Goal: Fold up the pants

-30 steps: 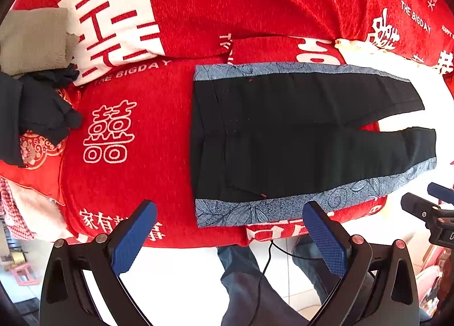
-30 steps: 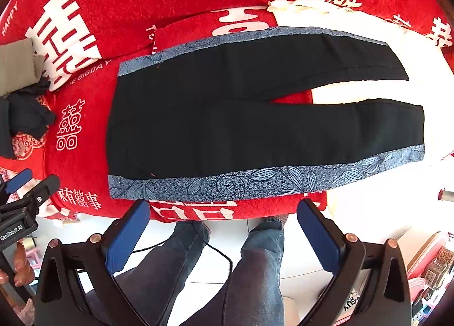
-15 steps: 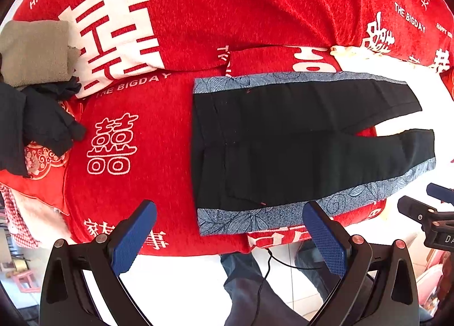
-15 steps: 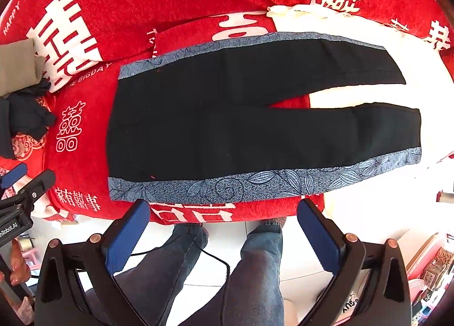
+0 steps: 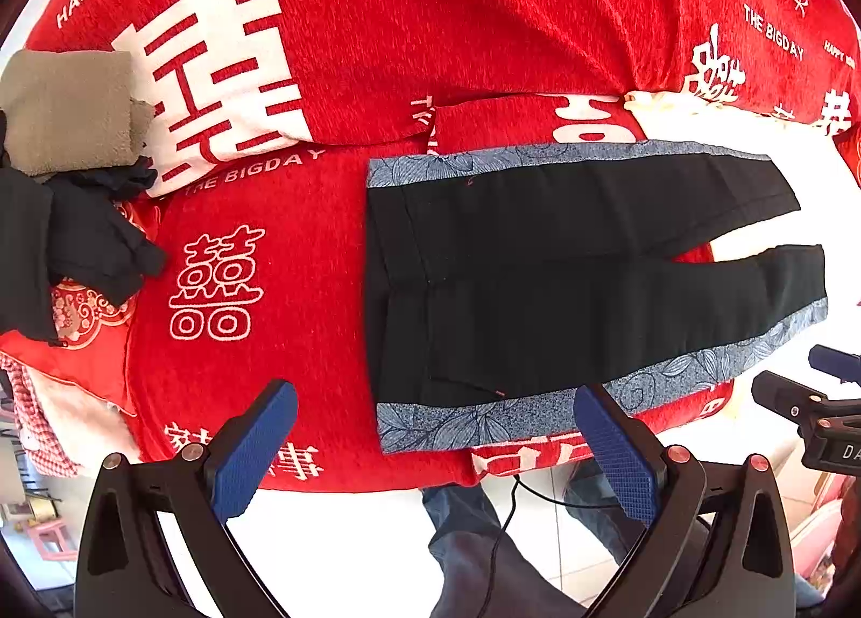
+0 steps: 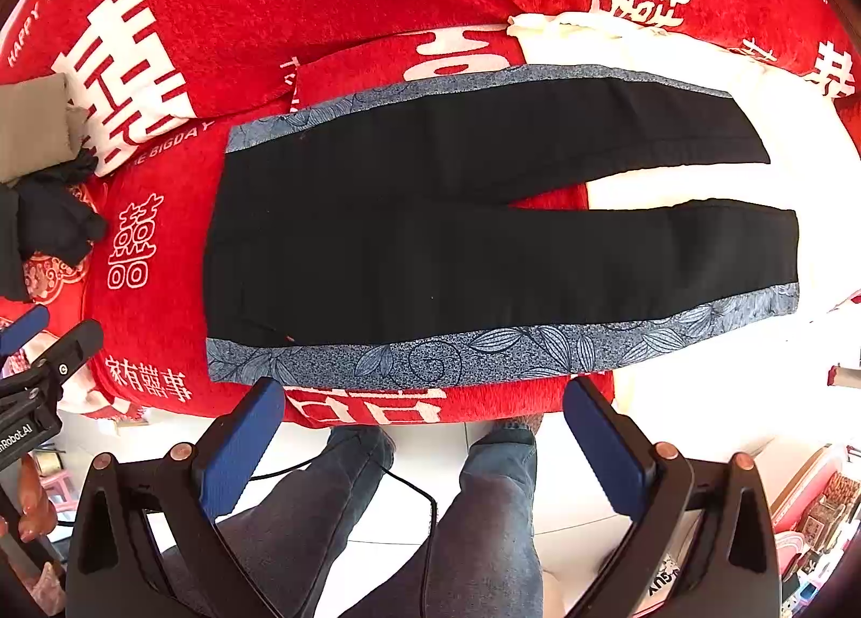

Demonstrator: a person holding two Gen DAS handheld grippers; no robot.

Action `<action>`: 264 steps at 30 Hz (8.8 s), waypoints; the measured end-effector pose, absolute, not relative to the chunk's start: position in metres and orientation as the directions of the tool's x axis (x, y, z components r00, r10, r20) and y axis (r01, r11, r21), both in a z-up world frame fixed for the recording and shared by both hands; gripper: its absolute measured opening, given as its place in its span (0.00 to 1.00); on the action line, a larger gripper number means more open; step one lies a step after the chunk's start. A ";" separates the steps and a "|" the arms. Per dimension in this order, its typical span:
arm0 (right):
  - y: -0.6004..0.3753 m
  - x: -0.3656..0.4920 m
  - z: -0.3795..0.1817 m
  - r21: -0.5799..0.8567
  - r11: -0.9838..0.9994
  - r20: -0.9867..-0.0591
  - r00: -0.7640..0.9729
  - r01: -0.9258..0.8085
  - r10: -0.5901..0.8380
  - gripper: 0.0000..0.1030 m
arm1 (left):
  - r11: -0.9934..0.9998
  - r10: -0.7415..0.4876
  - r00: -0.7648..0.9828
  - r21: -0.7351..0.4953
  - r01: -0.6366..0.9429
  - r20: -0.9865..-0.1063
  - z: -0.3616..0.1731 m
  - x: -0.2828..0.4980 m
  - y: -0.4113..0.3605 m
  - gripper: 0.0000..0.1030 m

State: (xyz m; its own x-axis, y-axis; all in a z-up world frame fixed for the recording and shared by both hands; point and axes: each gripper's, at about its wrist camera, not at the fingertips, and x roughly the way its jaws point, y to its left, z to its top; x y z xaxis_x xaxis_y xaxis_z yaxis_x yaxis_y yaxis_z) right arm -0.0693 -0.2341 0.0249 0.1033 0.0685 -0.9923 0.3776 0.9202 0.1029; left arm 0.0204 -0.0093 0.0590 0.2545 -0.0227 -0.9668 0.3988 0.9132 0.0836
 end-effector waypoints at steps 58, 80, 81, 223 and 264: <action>-0.324 -0.087 0.009 0.366 0.867 -0.930 0.153 0.339 0.333 1.00 | 0.978 0.094 0.219 0.131 0.162 -0.971 0.061 -0.021 -0.051 1.00; -0.278 -0.070 -0.103 0.525 0.751 -0.850 0.298 0.401 0.435 1.00 | 0.970 -0.004 0.161 0.035 0.241 -0.987 -0.091 0.005 -0.015 1.00; -0.275 -0.070 -0.109 0.543 0.742 -0.838 0.306 0.394 0.451 1.00 | 0.971 -0.014 0.167 0.027 0.239 -0.986 -0.096 0.005 -0.012 1.00; -0.567 -0.125 -0.094 0.379 0.638 -0.924 0.308 0.670 0.226 0.60 | 0.911 -0.042 0.202 0.046 0.410 -0.978 -0.164 0.097 -0.271 1.00; -0.837 -0.016 -0.060 0.501 0.598 -0.856 0.462 0.625 0.234 0.69 | 0.918 -0.040 0.239 0.058 0.391 -0.970 -0.112 0.088 -0.413 1.00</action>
